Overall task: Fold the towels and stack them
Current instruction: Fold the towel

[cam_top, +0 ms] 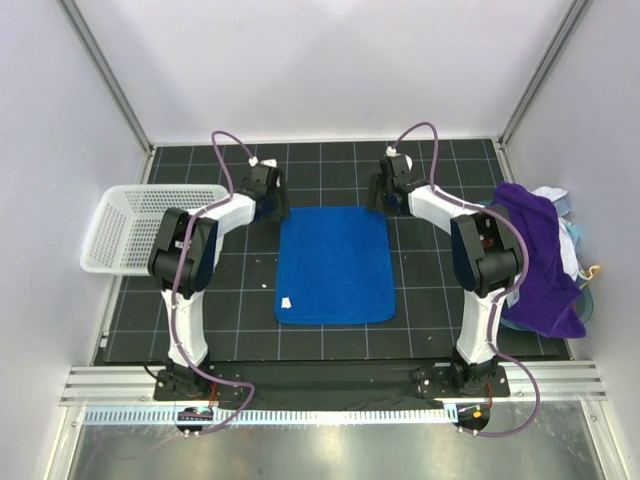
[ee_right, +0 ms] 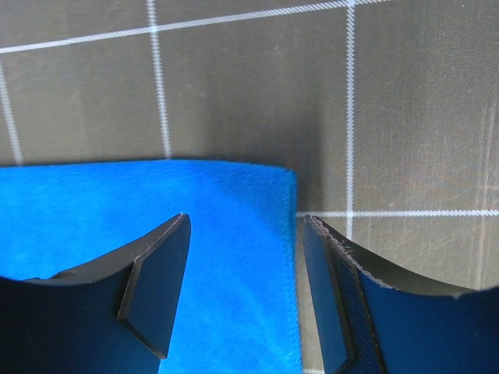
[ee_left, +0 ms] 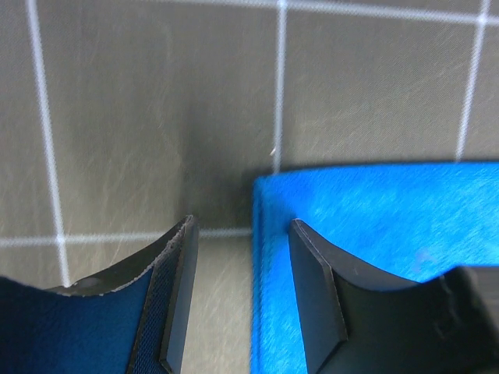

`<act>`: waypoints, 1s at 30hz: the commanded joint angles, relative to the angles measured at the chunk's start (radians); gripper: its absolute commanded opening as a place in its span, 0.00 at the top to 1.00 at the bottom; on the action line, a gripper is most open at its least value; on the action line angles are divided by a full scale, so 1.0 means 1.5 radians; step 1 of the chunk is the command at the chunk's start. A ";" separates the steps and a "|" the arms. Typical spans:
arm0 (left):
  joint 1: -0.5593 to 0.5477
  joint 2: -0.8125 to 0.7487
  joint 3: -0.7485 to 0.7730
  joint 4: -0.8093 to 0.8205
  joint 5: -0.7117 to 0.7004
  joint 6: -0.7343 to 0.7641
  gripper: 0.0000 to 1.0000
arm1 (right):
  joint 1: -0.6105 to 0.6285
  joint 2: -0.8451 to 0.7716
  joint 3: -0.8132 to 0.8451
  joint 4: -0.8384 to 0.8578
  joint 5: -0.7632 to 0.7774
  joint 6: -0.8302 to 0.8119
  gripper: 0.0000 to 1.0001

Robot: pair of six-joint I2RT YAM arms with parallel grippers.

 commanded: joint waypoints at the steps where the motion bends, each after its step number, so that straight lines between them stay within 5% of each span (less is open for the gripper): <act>1: 0.001 0.021 0.034 0.041 0.030 0.014 0.46 | -0.008 0.018 0.032 0.014 0.014 -0.023 0.34; 30: 0.001 0.066 0.059 0.044 0.038 0.022 0.65 | -0.021 0.076 0.068 0.030 -0.005 -0.041 0.51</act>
